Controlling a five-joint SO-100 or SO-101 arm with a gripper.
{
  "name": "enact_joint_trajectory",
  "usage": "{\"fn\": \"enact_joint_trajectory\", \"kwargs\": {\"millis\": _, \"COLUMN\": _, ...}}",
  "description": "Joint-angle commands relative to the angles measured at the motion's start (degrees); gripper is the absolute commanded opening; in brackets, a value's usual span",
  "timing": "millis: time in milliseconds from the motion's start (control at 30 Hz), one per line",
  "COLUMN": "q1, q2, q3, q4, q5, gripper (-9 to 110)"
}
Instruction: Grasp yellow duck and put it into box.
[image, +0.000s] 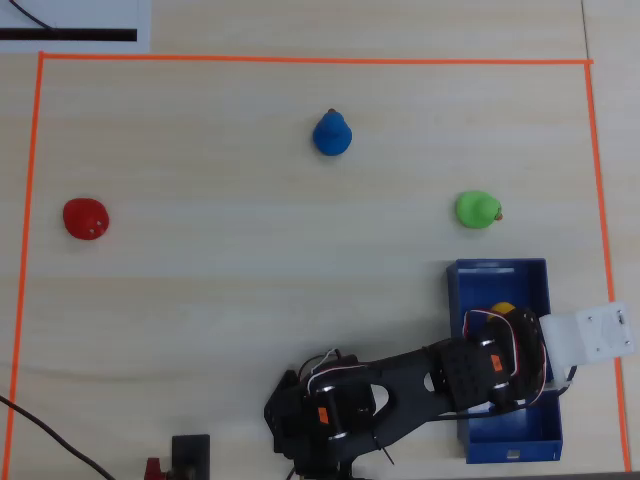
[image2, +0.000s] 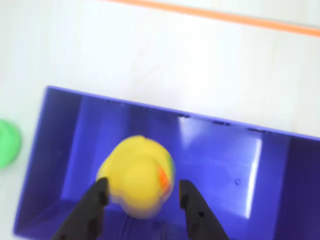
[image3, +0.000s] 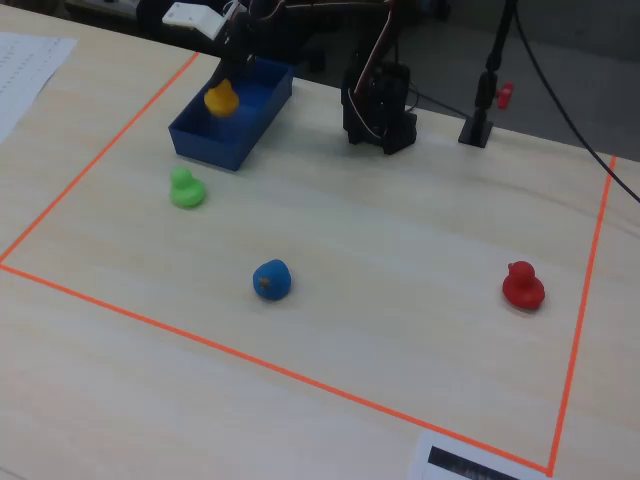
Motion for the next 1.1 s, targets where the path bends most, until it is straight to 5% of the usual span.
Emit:
{"fn": "enact_joint_trajectory", "kwargs": {"millis": 0, "q1": 0.8, "q2": -0.5, "q3": 0.0, "q4": -2.8, "q5": -0.8, "gripper": 25}}
{"fn": "enact_joint_trajectory", "kwargs": {"millis": 133, "q1": 0.4, "q2": -1.2, "q3": -1.3, "q4": -2.5, "q5": 0.6, "gripper": 25}}
{"fn": "enact_joint_trajectory", "kwargs": {"millis": 233, "q1": -4.2, "q2": 1.1, "q3": -7.2, "q4": 1.2, "q5": 8.3, "gripper": 5}}
{"fn": "enact_joint_trajectory", "kwargs": {"millis": 467, "q1": -38.1, "q2": 15.5, "q3": -25.7, "q4": 18.5, "q5": 27.0, "gripper": 0}}
{"fn": "enact_joint_trajectory", "kwargs": {"millis": 700, "q1": -68.6, "q2": 44.0, "q3": 17.6, "q4": 13.1, "q5": 17.8, "gripper": 0}}
{"fn": "enact_joint_trajectory", "kwargs": {"millis": 867, "q1": -73.0, "q2": 53.2, "q3": 39.6, "q4": 8.9, "q5": 17.2, "gripper": 0}}
{"fn": "enact_joint_trajectory", "kwargs": {"millis": 1067, "q1": -75.6, "q2": 67.1, "q3": 51.5, "q4": 20.6, "q5": 14.0, "gripper": 0}}
